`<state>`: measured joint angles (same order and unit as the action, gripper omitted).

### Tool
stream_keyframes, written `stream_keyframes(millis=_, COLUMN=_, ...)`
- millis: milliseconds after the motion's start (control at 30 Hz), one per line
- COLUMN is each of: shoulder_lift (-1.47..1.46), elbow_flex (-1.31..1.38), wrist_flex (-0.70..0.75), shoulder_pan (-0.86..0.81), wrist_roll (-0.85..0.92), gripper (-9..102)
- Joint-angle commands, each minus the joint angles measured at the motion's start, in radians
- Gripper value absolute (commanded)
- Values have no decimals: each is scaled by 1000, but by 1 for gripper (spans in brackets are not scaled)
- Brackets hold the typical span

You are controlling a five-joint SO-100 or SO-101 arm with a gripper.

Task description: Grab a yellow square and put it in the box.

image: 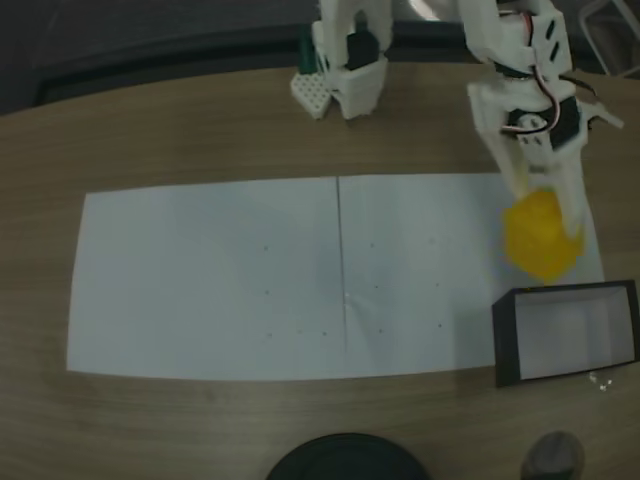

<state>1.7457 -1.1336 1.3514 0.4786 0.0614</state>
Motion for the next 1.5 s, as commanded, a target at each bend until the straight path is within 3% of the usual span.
stream_keyframes(millis=0, shoulder_lift=5, elbow_flex=130, wrist_flex=-15, shoulder_pan=103, wrist_roll=12, gripper=12)
stream_keyframes(millis=133, shoulder_lift=-127, elbow_flex=158, wrist_flex=-74, shoulder_pan=215, wrist_roll=63, gripper=12)
stream_keyframes(millis=300, shoulder_lift=-336, elbow_flex=310, wrist_flex=-155, shoulder_pan=173, wrist_roll=63, gripper=12)
stream_keyframes(millis=600, shoulder_lift=-641, elbow_flex=568, wrist_flex=-144, shoulder_pan=84, wrist_roll=21, gripper=12)
stream_keyframes(millis=833, shoulder_lift=-703, elbow_flex=637, wrist_flex=-75, shoulder_pan=94, wrist_roll=12, gripper=12)
stream_keyframes(millis=1100, shoulder_lift=-695, elbow_flex=638, wrist_flex=2, shoulder_pan=94, wrist_roll=12, gripper=35)
stream_keyframes(millis=1200, shoulder_lift=-695, elbow_flex=687, wrist_flex=51, shoulder_pan=91, wrist_roll=12, gripper=30)
stream_keyframes(millis=1367, shoulder_lift=-646, elbow_flex=939, wrist_flex=258, shoulder_pan=83, wrist_roll=12, gripper=0)
stream_keyframes(millis=1467, shoulder_lift=-560, elbow_flex=1115, wrist_flex=390, shoulder_pan=69, wrist_roll=14, gripper=2)
